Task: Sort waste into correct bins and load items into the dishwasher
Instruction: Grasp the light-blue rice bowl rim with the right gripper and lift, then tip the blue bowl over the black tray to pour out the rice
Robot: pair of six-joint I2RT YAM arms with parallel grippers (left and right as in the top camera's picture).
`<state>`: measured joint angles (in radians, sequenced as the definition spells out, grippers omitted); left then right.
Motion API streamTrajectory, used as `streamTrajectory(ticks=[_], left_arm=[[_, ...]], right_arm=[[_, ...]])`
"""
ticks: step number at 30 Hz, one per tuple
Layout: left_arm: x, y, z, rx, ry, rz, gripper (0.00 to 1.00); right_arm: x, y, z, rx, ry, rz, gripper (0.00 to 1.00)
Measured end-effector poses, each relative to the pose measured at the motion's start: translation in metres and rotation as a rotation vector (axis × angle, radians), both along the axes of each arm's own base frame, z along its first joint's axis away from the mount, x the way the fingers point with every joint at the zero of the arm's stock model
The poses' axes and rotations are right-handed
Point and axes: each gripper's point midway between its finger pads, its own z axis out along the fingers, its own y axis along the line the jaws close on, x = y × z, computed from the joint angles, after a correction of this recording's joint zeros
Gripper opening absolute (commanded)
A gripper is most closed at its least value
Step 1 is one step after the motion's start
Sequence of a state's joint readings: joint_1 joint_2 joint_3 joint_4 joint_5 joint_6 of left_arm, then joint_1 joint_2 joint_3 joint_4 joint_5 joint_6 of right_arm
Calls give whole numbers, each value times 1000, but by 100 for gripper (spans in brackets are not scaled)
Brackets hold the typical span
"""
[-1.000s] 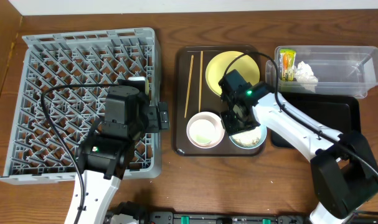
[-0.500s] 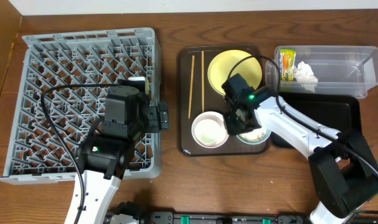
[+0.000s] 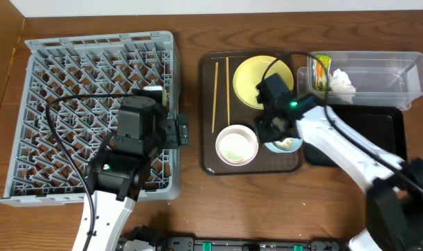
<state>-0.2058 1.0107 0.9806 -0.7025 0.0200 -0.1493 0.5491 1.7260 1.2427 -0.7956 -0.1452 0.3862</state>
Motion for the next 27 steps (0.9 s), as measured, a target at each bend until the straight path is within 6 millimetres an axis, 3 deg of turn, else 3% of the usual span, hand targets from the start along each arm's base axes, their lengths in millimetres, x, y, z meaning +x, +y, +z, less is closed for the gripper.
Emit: streamTrajectory(ticks=[5,8,17,22,27], left_arm=[[0,0,0,0,0,0,96],[0,0,0,0,0,0,96],[0,0,0,0,0,0,96],[0,0,0,0,0,0,96],[0,0,0,0,0,0,96]], right_arm=[[8,-12,47,142,-52,-52,1],[15,-27,63,197,-60,-98,1],[11,-72,67,291,54,-186,1],[18,-113,69,486,75,-263,1],[28,-150,76,735,-20,-301,1]])
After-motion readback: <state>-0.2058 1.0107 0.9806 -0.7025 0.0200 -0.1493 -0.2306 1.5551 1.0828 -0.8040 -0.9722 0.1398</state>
